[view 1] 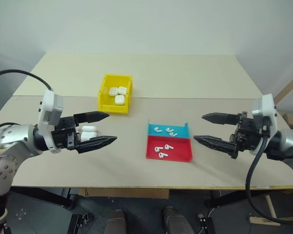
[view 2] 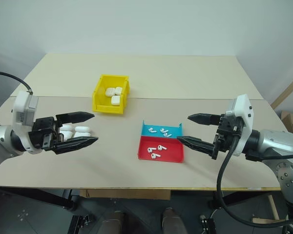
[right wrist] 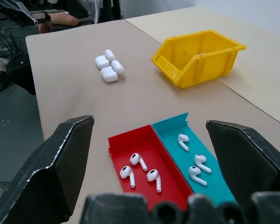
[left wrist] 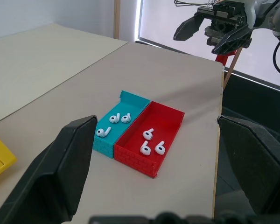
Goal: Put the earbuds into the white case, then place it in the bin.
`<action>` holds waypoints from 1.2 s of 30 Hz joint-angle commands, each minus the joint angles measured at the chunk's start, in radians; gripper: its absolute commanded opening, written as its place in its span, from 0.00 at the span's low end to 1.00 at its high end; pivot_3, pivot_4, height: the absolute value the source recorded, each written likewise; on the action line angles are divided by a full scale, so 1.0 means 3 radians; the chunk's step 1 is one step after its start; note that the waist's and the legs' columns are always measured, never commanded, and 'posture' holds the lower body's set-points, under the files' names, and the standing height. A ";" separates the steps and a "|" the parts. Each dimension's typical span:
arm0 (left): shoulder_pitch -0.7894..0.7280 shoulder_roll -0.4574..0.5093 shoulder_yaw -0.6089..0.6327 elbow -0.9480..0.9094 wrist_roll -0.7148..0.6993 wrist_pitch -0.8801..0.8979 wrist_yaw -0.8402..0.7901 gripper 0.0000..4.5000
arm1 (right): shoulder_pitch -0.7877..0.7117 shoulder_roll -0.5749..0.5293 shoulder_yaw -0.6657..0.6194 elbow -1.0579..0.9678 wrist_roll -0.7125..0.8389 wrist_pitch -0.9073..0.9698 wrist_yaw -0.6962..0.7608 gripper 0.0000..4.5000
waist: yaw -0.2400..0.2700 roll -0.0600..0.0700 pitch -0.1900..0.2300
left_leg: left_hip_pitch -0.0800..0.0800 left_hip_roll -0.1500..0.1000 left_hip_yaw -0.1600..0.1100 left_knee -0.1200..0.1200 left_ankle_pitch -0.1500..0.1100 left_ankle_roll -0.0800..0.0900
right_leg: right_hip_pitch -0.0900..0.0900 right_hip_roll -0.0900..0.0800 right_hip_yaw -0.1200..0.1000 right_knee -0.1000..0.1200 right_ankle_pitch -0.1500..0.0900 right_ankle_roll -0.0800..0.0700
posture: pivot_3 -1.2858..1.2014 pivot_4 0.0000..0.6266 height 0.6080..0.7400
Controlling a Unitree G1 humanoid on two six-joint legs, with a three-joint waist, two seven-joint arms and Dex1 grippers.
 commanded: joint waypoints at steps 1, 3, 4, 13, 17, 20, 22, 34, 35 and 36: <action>-0.0059 0.0060 0.0134 -0.0053 -0.0116 0.0097 0.0095 1.00 | -0.0063 0.0000 -0.0028 -0.0027 0.0029 -0.0064 0.0022 1.00 | 0.0000 0.0000 0.0000 | 0.0000 0.0000 0.0000 0.0000 0.0000 0.0000 | 0.0000 0.0000 0.0000 0.0000 0.0000 0.0000 | 0.52 0.24 1.00; -0.0113 0.0045 0.0158 -0.0035 -0.0191 0.0187 0.0224 1.00 | -0.0057 -0.0004 -0.0031 -0.0031 0.0033 -0.0062 0.0029 1.00 | 0.0000 0.0000 0.0000 | 0.0000 0.0000 0.0000 0.0000 0.0000 0.0000 | 0.0000 0.0000 0.0000 0.0000 0.0000 0.0000 | 0.52 0.24 1.00; -0.0128 0.0048 0.0168 -0.0028 -0.0225 0.0227 0.0254 1.00 | -0.0055 -0.0005 -0.0033 -0.0032 0.0035 -0.0062 0.0032 1.00 | 0.0000 0.0000 0.0000 | 0.0000 0.0000 0.0000 0.0000 0.0000 0.0000 | 0.0000 0.0000 0.0000 0.0000 0.0000 0.0000 | 0.52 0.24 1.00; -0.0324 0.0439 -0.0159 -0.0163 0.0195 0.0798 0.0951 1.00 | -0.0097 0.0006 0.0019 -0.0003 0.0005 -0.0065 0.0021 1.00 | 0.0002 -0.0002 0.0001 | 0.0001 0.0000 -0.0001 0.0000 0.0000 0.0000 | 0.0000 0.0000 0.0000 0.0001 0.0000 0.0000 | 0.52 0.24 1.00; -0.0710 0.0683 -0.0341 -0.0106 0.0036 0.1616 0.1336 1.00 | -0.0169 -0.0013 0.0021 0.0011 0.0036 -0.0013 -0.0021 1.00 | 0.0000 -0.0003 0.0001 | 0.0000 -0.0001 -0.0001 0.0001 0.0000 0.0000 | 0.0001 0.0000 0.0001 -0.0001 -0.0011 0.0020 | 0.52 0.24 1.00; -0.1293 0.0768 -0.0632 0.0057 -0.0082 0.2533 0.1496 1.00 | -0.0074 -0.0038 -0.0028 -0.0034 0.0039 0.0005 -0.0026 1.00 | 0.0015 -0.0007 0.0003 | -0.0003 -0.0001 -0.0002 -0.0001 -0.0001 0.0000 | -0.0003 0.0000 -0.0001 0.0001 -0.0010 0.0017 | 0.52 0.24 1.00; -0.1666 0.0729 -0.0907 0.0314 -0.0094 0.2915 0.1761 1.00 | -0.0030 -0.0033 -0.0045 -0.0068 0.0056 0.0022 -0.0056 1.00 | 0.0015 -0.0007 0.0004 | -0.0007 -0.0002 -0.0006 0.0000 -0.0001 0.0000 | -0.0005 0.0000 -0.0003 0.0000 -0.0010 0.0016 | 0.52 0.24 1.00; -0.2641 -0.0236 -0.1013 0.2068 -0.0673 0.2965 0.4496 1.00 | 0.0011 -0.0090 -0.0071 -0.0115 0.0101 0.0105 -0.0098 1.00 | 0.0019 -0.0010 0.0003 | -0.0008 -0.0005 -0.0009 0.0001 0.0000 0.0000 | -0.0006 -0.0002 -0.0003 0.0004 0.0000 0.0001 | 0.52 0.24 1.00; -0.2678 -0.0295 -0.0951 0.2122 -0.0748 0.2965 0.4694 1.00 | 0.0014 -0.0096 -0.0073 -0.0116 0.0106 0.0112 -0.0098 1.00 | 0.0020 -0.0010 0.0003 | -0.0008 -0.0005 -0.0009 0.0001 0.0000 0.0000 | -0.0006 -0.0002 -0.0003 0.0004 0.0000 0.0001 | 0.52 0.24 1.00; -0.2813 -0.0242 -0.1174 0.2303 -0.0926 0.2965 0.4787 1.00 | 0.0016 -0.0101 -0.0072 -0.0120 0.0110 0.0118 -0.0100 1.00 | 0.0019 -0.0010 0.0003 | -0.0008 -0.0006 -0.0009 0.0001 0.0000 0.0000 | -0.0006 -0.0003 -0.0003 0.0004 0.0000 0.0001 | 0.52 0.24 1.00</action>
